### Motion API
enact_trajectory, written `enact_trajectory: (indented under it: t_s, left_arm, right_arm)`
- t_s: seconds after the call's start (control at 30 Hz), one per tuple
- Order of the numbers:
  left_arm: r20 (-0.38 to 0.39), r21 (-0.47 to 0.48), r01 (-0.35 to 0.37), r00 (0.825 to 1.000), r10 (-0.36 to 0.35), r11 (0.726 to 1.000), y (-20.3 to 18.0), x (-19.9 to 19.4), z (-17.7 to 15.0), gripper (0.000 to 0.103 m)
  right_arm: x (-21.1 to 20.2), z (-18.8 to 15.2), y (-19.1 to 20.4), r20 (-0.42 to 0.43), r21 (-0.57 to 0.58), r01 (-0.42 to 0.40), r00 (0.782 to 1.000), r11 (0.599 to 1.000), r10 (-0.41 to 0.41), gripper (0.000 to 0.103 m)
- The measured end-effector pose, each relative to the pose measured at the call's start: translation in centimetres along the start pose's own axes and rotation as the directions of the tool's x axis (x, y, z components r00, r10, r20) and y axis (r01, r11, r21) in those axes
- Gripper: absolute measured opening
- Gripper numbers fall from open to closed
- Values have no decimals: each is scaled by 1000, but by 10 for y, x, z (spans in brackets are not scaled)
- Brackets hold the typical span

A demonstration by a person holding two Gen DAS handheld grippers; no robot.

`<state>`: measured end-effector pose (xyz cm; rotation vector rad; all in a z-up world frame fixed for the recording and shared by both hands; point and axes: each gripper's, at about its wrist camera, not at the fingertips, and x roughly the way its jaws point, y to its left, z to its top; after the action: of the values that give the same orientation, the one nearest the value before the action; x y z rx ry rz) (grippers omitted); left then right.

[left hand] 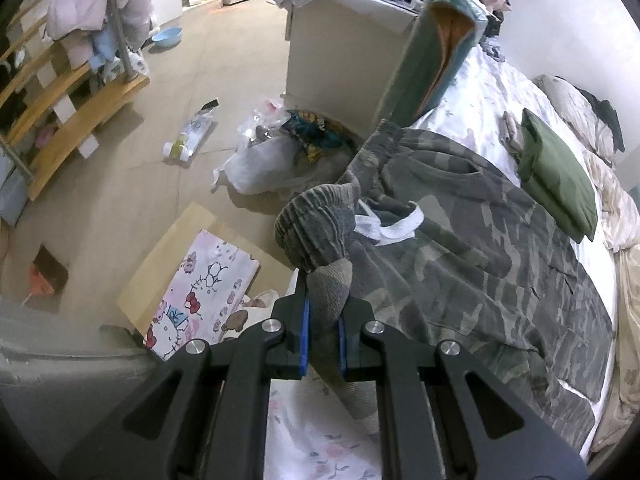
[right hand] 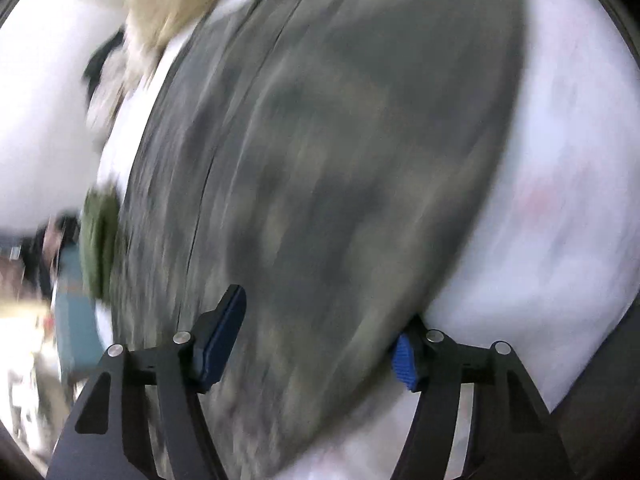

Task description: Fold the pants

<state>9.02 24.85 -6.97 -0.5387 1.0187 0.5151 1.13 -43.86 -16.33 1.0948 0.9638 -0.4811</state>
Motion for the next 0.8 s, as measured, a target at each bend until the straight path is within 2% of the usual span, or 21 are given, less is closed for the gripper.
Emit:
enact_trajectory:
  t_s: [0.03,0.1,0.13,0.17,0.2,0.23,0.27,0.37,0.4,0.5,0.63,0.8]
  left_arm:
    - [-6,-11,4,1000,-4,1000,3,1,0,8]
    - [-9,-25,5,1000,-5,1000,5,2,0,8]
    - [-7,-27,6,1000,-7,1000,4,2,0,8]
    - [-5,-26,8,1000,-8,1000,3,2,0,8]
    - [-3,-22,7,1000,-8,1000,1,2,0,8]
    - [1,-17,6,1000,-6,1000,0,1,0,8]
    - [4,-16,5,1000,-5,1000,0,1,1,8]
    - [8,-20,-4,1000,4,1000,2,1,0,8]
    - [6,-21,-5,1000,5,1000,2,2,0,8]
    - [-1,-33,-11,1000,11,999,4,3,1,8]
    - [-16,-49,-8,1000,7,999,4,2,6,8]
    - [-62,-75,54,996,-58,996,4,-3,26,8]
  right_arm:
    - [-5,17,-10,40,36,31,999,999,-33,66]
    - [-10,45,-26,74,117,10,997,993,-18,66]
    - [-14,60,-29,96,130,26,995,991,-39,64]
    - [-14,71,-29,110,123,57,991,991,-71,62]
    - [-14,81,-29,117,119,100,987,988,-114,53]
    - [-13,92,-31,120,127,126,983,984,-141,49]
    - [-13,99,-32,122,135,125,982,983,-142,48]
    - [-20,121,-43,154,172,153,971,973,-181,21]
    - [-23,124,-46,165,189,173,965,967,-205,2]
    - [-39,122,-36,245,176,115,957,978,-157,2]
    - [-63,129,10,328,79,87,939,993,-108,2]
    - [-85,155,65,377,-24,11,926,1000,0,2]
